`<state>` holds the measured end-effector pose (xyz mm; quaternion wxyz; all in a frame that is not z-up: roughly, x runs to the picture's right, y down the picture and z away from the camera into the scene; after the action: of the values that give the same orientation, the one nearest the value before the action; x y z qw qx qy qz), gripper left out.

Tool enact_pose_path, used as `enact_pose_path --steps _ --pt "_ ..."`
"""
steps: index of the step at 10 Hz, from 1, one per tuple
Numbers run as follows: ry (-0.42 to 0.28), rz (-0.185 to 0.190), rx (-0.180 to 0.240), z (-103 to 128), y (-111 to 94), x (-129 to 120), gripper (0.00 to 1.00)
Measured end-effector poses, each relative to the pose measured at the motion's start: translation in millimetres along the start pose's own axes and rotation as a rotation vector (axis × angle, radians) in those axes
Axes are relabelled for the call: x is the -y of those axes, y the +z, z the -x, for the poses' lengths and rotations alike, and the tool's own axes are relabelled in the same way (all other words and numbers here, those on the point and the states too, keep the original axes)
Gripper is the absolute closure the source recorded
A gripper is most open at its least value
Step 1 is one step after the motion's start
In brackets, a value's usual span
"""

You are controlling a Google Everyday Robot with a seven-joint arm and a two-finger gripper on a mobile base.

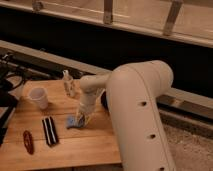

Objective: Wipe the white sponge on the table

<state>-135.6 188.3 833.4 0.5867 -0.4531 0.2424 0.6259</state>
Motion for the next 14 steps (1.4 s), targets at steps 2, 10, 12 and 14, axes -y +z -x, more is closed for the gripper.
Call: enact_pose_path --steps 2,10,12,14 --pt "0.001 -0.001 0.005 5 -3 5 1.0" --pt "-0.028 -0.024 0.002 8 -2 6 1.0" --pt "-0.019 -0.022 0.004 2 -2 12 1.0" --pt "-0.029 -0.026 0.007 3 -2 12 1.0"
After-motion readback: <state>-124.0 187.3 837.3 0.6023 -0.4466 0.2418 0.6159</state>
